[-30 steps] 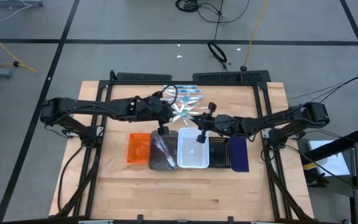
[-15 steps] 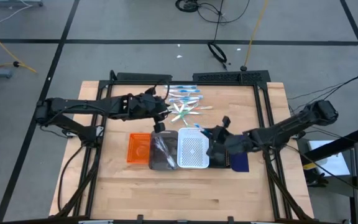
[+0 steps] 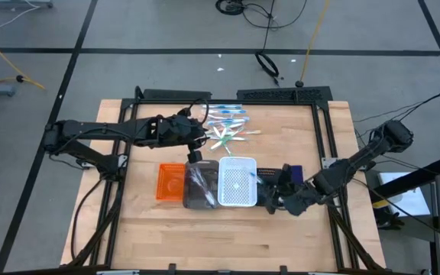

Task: Pick & Place Toothbrushes
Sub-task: Put the blue toothbrush into the right black bin

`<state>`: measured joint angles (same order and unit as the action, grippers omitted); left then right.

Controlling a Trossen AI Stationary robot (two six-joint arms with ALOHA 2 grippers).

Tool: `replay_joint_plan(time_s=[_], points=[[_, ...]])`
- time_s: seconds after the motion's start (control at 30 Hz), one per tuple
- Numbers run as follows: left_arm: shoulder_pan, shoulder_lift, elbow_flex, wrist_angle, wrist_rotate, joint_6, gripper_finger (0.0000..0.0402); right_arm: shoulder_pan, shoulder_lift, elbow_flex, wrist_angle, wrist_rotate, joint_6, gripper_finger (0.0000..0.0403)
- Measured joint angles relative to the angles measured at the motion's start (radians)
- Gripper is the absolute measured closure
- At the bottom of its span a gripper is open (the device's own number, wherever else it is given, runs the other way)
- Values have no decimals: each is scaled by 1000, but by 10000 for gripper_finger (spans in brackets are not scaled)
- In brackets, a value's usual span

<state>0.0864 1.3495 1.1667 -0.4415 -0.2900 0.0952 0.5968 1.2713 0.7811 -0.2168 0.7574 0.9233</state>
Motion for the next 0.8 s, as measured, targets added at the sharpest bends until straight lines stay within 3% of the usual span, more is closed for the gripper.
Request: replay_joint_plan(time_s=[0.1, 0.27, 0.4, 0.8], points=[[0, 0, 0, -5, 0, 0, 279, 44, -1, 8, -52, -3, 95, 375], [0, 0, 0, -23, 0, -2, 279, 98, 6, 97, -307, -14, 304, 375], [0, 0, 0, -45, 0, -9, 279, 100, 42, 183, -525, -107, 441, 375], [0, 0, 0, -57, 1, -13, 279, -41, 149, 327, -777, -468, 444, 375]])
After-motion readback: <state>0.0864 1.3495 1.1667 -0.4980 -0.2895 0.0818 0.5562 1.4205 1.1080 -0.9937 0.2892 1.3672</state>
